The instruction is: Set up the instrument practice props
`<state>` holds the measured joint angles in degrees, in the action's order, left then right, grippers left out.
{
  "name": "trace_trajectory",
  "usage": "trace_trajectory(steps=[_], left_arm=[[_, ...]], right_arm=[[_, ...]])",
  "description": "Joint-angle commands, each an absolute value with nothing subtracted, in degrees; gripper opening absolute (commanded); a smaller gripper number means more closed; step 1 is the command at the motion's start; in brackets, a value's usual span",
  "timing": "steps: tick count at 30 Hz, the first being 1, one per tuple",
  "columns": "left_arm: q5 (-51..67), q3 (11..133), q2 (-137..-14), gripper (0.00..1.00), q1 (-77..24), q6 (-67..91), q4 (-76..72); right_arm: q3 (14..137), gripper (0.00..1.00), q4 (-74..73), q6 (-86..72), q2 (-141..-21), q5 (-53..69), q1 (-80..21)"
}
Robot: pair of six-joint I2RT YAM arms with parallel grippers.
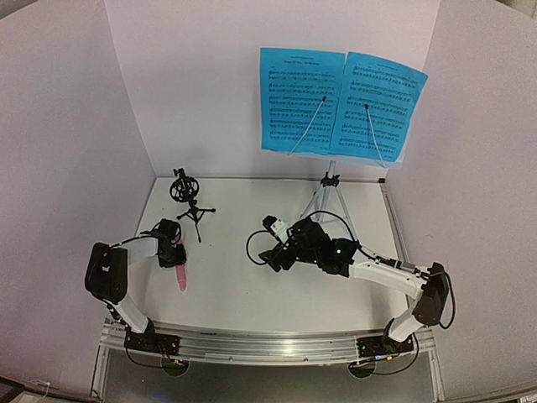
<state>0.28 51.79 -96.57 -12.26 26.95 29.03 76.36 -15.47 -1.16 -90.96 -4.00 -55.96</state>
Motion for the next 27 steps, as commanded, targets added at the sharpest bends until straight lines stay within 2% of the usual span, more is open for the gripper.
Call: trace_trajectory(steps=[1,9,13,16,21,24,27], left_arm=[[-1.3,53.1,-97.6,0.0,-12.2,27.2,31.5],[-4.4,59.3,-87.5,0.0,-7.9,27.9,40.3],[-8.4,66.4,-80.0,0.0,-7.1,23.5,37.0],[-11.1,68.4,-73.6,0.0,-7.1,16.0,29.6],[-9.1,67.0,-66.9,0.0,-7.2,1.1,9.0],[-4.1,67.7,-66.3,0.0,-7.2,-5.5,-3.7],[6.6,68.6,-67.2,0.0,-7.8,-8.1,-14.5]], right_arm=[[75.0,0.82,-14.0,-2.7,-87.3,-6.6,-56.2],[74.3,0.82,-13.9,-2.3,-85.7,-8.0,-56.2],[76.0,0.82,-13.9,-1.1,-86.1,-6.9,-56.2],[76.5,0.82,-13.7,-0.5,-86.2,-5.7,-56.2],[75.3,0.83,-13.1,-0.6,-86.4,-6.2,-56.2],[75.1,0.83,-12.6,-0.7,-86.7,-5.7,-56.2],[75.3,0.83,-12.4,-0.5,-87.2,-5.8,-56.2]])
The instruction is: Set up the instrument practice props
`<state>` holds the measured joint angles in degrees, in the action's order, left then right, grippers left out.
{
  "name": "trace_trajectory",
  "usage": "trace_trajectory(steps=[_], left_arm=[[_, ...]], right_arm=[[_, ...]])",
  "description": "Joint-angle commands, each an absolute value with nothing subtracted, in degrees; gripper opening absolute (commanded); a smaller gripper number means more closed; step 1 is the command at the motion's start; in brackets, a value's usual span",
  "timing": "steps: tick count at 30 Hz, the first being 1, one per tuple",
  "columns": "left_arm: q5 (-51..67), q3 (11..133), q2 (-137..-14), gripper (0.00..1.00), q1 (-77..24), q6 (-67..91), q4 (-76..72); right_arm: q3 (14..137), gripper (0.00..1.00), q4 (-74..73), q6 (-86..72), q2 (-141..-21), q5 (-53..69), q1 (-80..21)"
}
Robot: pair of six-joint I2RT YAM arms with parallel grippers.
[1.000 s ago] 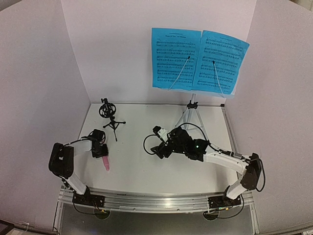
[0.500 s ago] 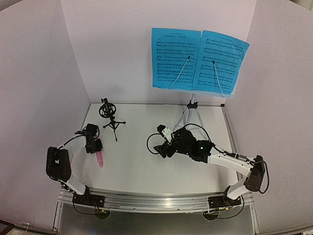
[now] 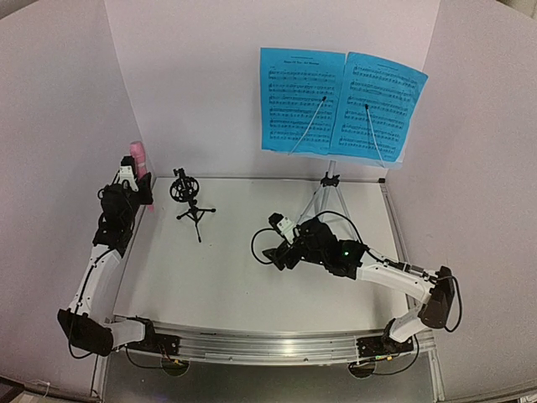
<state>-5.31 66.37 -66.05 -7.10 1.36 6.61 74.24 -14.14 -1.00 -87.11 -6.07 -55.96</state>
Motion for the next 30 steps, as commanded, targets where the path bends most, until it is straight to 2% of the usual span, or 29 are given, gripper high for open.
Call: trace_trajectory(steps=[1,5,10,30], left_arm=[[9.4,69.0,-67.9,0.0,-8.4,-8.4,-17.5],[17.3,69.6,-71.5,0.0,-12.0,-9.4,-28.3],[16.7,71.4,-77.0,0.0,-14.3,-4.4,-37.3],[8.5,59.9,-75.4,0.0,-14.6,2.1,-37.2]], right_arm=[[75.4,0.83,-12.4,-0.5,-87.4,-5.8,-56.2],[75.8,0.83,-12.2,-0.5,-88.1,-5.7,-56.2],[75.9,0.83,-12.2,-0.5,-88.0,-6.0,-56.2],[75.8,0.85,-12.2,2.4,-86.2,-7.9,-56.1]])
